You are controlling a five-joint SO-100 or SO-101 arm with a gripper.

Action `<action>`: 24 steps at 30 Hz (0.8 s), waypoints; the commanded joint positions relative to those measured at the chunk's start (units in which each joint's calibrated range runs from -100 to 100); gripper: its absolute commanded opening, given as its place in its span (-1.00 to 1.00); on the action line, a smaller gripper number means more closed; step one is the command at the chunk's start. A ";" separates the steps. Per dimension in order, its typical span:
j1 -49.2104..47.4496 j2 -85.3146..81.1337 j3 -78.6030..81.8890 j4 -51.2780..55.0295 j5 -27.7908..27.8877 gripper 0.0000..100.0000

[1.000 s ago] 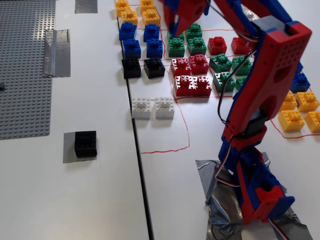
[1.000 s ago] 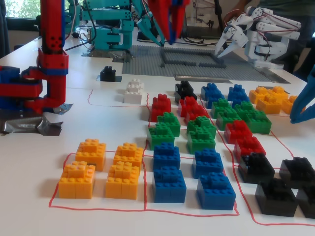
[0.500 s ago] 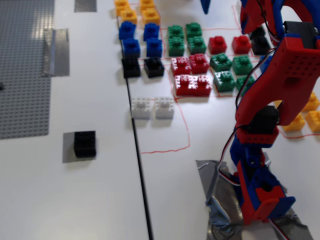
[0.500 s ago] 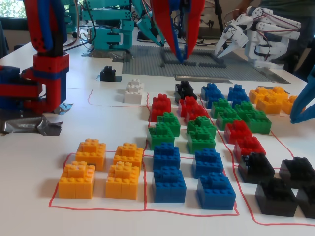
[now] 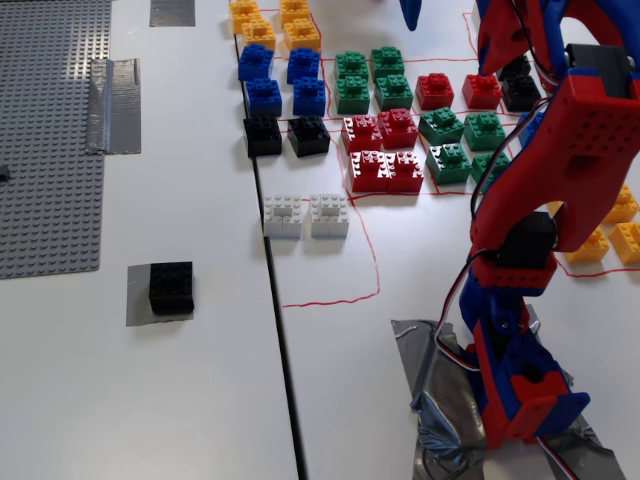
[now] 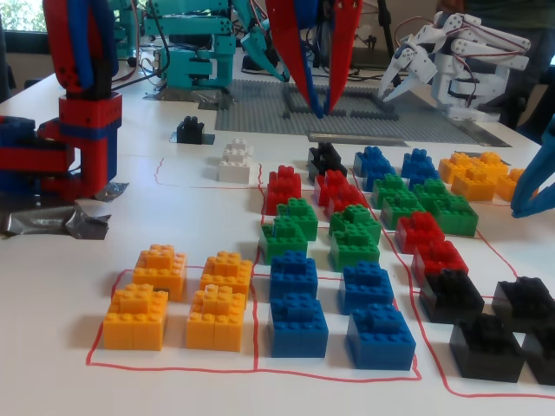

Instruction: Grab the block and put it in the grey marker

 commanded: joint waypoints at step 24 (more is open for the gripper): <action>0.47 -2.44 1.36 -3.30 -0.68 -1.00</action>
